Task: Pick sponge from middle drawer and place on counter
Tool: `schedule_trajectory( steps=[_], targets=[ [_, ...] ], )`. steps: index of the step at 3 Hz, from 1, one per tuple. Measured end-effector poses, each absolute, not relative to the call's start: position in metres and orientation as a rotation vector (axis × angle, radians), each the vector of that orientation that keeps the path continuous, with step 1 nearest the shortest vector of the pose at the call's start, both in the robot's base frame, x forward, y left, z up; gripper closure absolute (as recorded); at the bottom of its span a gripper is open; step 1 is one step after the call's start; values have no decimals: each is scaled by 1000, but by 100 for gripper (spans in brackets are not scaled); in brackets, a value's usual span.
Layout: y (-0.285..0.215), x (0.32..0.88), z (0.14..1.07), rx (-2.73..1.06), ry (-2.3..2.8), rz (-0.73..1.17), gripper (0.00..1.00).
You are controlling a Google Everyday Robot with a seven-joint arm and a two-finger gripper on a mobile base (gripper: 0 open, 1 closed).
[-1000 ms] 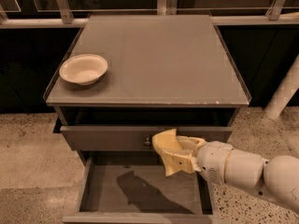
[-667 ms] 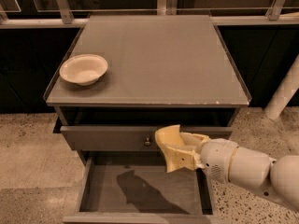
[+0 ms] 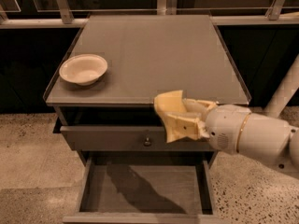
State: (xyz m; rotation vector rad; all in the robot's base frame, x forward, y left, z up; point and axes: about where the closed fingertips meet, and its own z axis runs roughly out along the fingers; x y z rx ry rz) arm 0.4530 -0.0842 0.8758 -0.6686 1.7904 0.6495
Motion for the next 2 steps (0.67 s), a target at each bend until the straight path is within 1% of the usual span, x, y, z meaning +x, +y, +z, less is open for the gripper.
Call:
schedule_trajectory(
  steps=[1, 2],
  targets=[
    [-76, 483, 917, -694, 1734, 614, 100],
    [-69, 525, 935, -675, 1702, 589, 100]
  ],
)
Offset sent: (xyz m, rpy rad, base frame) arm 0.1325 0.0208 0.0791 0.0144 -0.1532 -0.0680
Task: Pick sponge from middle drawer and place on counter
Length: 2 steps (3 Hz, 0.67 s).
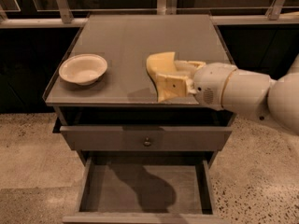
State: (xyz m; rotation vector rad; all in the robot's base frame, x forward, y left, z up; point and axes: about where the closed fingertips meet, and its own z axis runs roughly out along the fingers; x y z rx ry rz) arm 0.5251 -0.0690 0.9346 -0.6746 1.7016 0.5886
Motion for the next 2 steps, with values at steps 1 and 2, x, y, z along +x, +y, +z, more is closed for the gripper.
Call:
schedule_trajectory(
  steps=[1, 2],
  targets=[
    [-63, 567, 934, -655, 1694, 575, 100],
    [-64, 599, 930, -631, 1708, 538, 100]
  ],
)
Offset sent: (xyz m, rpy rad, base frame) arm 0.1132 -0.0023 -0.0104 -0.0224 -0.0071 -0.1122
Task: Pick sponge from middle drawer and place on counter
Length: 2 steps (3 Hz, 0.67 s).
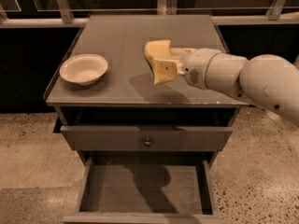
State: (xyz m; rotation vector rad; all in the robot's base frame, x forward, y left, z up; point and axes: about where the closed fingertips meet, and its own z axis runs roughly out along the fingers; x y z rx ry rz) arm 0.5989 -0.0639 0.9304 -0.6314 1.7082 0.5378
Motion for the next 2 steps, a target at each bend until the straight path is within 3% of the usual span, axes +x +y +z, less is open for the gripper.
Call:
schedule_trajectory(
  steps=[1, 2],
  targets=[
    [-78, 621, 916, -586, 1742, 482, 100],
    [-82, 623, 913, -579, 1749, 477, 81]
  ],
)
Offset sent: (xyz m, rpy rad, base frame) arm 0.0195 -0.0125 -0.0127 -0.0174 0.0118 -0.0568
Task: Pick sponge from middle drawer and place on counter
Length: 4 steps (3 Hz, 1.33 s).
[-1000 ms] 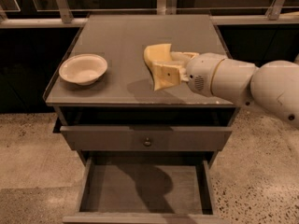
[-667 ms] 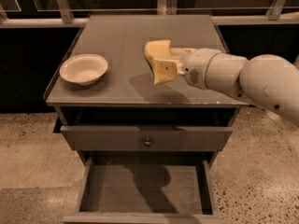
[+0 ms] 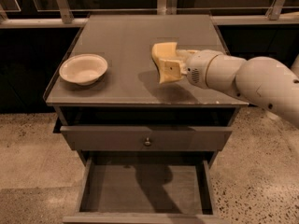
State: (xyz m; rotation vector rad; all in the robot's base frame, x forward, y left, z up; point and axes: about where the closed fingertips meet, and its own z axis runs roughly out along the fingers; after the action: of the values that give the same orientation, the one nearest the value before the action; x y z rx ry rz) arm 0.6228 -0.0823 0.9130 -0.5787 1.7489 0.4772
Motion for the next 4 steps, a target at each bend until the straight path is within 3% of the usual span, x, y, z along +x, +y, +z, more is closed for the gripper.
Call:
schedule_trajectory(
  steps=[3, 4],
  targets=[
    [-82, 623, 913, -579, 1749, 477, 11],
    [-82, 623, 913, -579, 1749, 477, 0]
  ],
)
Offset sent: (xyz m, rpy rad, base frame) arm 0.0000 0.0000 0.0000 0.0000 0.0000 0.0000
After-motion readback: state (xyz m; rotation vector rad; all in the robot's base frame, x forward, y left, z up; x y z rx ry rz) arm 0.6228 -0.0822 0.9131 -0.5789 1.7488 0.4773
